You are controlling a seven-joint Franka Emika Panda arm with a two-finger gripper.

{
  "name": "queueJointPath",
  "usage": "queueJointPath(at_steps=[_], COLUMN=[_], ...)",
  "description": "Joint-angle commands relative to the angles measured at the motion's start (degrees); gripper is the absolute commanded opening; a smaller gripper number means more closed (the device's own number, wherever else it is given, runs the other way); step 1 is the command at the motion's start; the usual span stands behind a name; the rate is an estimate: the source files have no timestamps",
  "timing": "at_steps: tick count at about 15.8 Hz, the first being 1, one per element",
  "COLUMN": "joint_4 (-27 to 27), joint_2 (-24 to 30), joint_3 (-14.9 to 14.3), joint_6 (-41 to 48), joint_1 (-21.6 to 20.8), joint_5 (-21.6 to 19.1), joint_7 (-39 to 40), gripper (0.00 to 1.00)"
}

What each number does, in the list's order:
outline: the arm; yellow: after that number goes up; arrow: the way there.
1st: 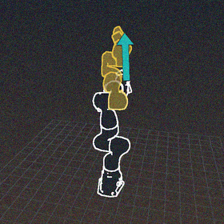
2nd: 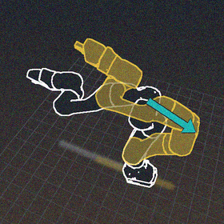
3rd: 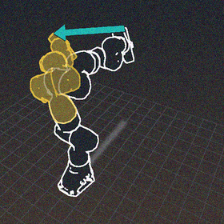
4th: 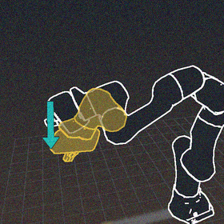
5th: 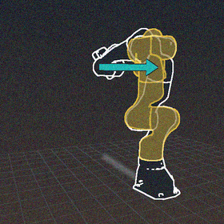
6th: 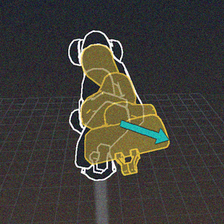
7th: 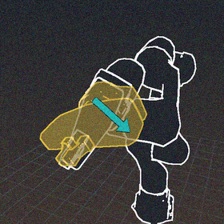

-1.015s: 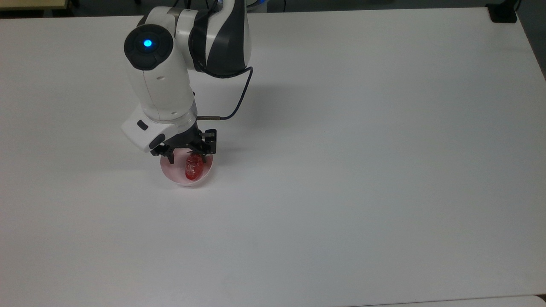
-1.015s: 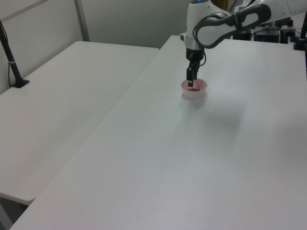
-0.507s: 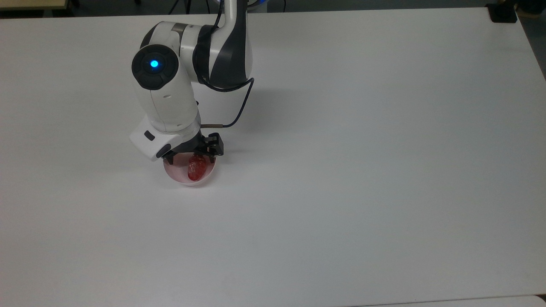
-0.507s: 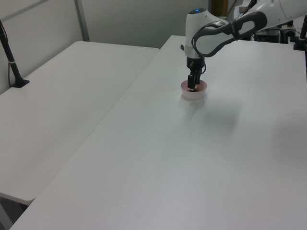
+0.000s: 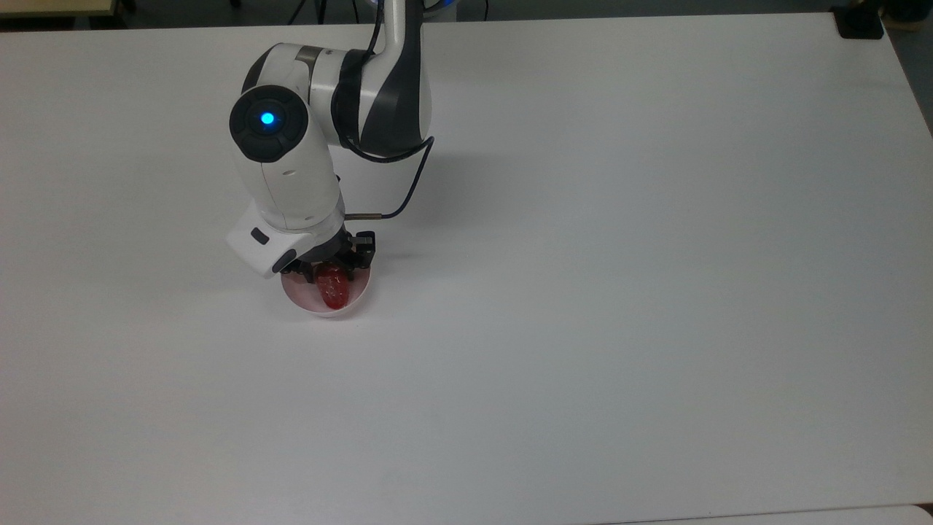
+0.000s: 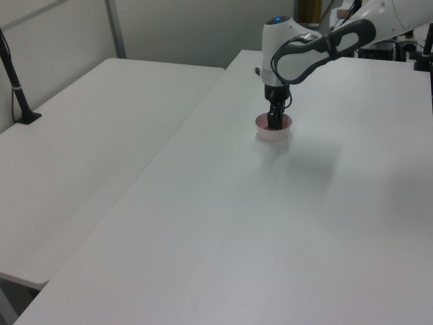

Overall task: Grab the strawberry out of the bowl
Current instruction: 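Close the gripper on the red strawberry, then lift the strawberry up out of the pink bowl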

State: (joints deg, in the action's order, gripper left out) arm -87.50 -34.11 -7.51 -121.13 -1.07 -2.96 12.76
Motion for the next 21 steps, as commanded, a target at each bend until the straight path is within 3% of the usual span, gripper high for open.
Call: queueJointPath(at_steps=[1,10,21], joint_4=[-1.2,-0.5,0.8], joint_2=[0.5,1.2,6.4], joint_3=[-0.4,-0.4,-0.6], joint_6=[-1.3,-1.3,-0.7], joint_1=[-0.5,-0.5,0.2], joint_5=[0.7,0.0,-2.1], joint_7=[1.2,1.0,0.7], gripper=[0.41,0.37,0.37])
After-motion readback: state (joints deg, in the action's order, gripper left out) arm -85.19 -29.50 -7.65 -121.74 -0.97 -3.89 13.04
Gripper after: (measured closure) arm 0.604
